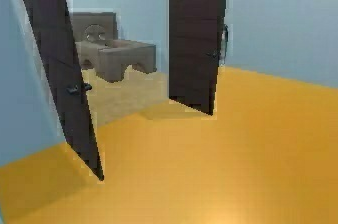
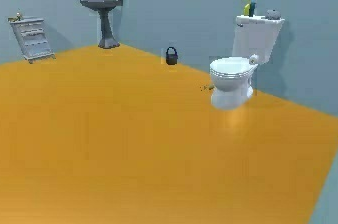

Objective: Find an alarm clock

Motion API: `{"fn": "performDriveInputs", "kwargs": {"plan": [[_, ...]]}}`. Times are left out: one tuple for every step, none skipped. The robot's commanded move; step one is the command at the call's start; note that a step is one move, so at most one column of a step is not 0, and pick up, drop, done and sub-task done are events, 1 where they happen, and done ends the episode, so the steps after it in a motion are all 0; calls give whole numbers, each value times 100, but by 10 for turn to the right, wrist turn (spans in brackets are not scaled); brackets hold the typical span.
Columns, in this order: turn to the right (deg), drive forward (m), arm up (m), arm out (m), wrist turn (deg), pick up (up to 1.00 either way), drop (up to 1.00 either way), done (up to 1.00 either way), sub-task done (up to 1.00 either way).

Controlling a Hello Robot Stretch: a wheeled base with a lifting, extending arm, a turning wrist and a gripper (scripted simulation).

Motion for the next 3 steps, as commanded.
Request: {"fn": "performDriveInputs", "kwargs": {"plan": [[0, 100, 0, 0, 0, 0, 0, 0, 0], [0, 80, 0, 0, 0, 0, 0, 0, 0], [-450, 0, 0, 0, 0, 0, 0, 0, 0]]}}
